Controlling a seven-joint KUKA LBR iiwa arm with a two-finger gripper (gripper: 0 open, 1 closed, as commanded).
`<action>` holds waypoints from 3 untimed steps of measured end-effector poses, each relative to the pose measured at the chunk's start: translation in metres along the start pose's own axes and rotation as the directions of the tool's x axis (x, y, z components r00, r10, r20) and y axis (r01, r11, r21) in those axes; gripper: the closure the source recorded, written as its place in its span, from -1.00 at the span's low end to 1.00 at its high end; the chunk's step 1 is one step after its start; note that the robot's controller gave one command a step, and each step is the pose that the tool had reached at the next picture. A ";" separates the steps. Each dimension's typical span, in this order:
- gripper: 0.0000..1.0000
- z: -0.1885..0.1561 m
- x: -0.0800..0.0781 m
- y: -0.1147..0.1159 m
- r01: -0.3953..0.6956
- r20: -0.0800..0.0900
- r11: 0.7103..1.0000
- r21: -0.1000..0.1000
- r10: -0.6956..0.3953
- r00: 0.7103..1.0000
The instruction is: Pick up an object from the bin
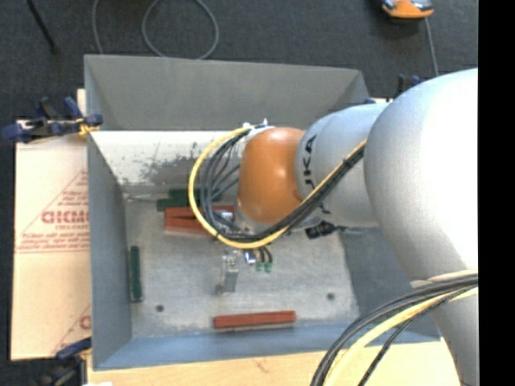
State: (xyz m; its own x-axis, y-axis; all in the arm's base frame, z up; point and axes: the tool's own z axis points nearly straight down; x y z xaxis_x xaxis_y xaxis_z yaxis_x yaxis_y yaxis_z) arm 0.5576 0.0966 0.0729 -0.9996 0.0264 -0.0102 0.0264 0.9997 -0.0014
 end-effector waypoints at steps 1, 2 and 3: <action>-1.00 -0.069 -0.062 -0.085 -0.101 0.004 0.995 0.001 0.101 0.995; -1.00 -0.005 -0.069 0.000 -0.178 -0.010 0.984 -0.003 0.178 0.984; 1.00 -0.009 -0.071 -0.005 -0.182 -0.004 0.983 -0.002 0.182 0.983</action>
Offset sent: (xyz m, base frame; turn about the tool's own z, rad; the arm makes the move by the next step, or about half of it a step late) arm 0.0544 -0.0802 0.0641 0.0930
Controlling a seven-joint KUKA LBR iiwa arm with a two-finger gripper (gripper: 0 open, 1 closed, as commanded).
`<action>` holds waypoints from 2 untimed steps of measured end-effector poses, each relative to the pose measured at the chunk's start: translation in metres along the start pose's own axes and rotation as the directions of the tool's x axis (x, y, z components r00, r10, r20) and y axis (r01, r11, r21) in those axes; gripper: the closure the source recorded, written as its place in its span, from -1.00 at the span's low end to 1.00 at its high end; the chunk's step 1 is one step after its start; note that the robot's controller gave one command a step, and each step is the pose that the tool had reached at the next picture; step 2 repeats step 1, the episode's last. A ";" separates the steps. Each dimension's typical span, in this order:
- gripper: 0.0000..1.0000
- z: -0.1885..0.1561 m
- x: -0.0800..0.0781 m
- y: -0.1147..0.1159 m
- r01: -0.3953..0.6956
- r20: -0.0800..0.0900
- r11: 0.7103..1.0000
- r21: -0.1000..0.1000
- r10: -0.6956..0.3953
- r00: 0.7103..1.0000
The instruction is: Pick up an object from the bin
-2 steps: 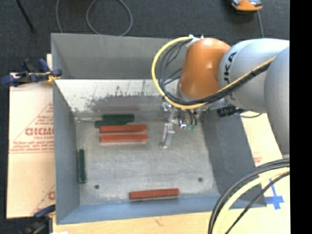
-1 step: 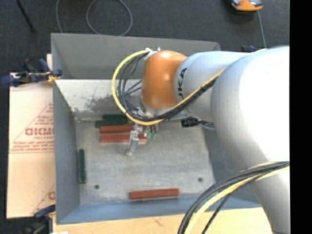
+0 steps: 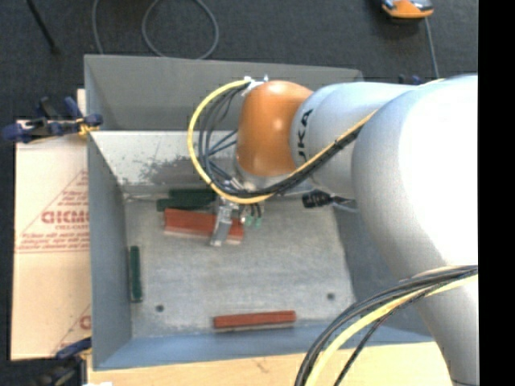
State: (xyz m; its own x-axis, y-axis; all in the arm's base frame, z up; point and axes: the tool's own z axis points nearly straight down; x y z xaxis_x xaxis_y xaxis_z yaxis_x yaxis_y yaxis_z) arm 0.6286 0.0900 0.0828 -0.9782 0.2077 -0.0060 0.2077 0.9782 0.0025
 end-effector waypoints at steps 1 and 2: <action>1.00 -0.131 -0.025 -0.005 0.259 0.006 0.966 0.002 -0.259 0.966; 1.00 -0.131 -0.025 -0.005 0.259 0.006 0.966 0.002 -0.259 0.966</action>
Offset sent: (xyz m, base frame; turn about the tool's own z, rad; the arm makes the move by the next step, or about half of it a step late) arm 0.0198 -0.0082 0.1267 -0.2623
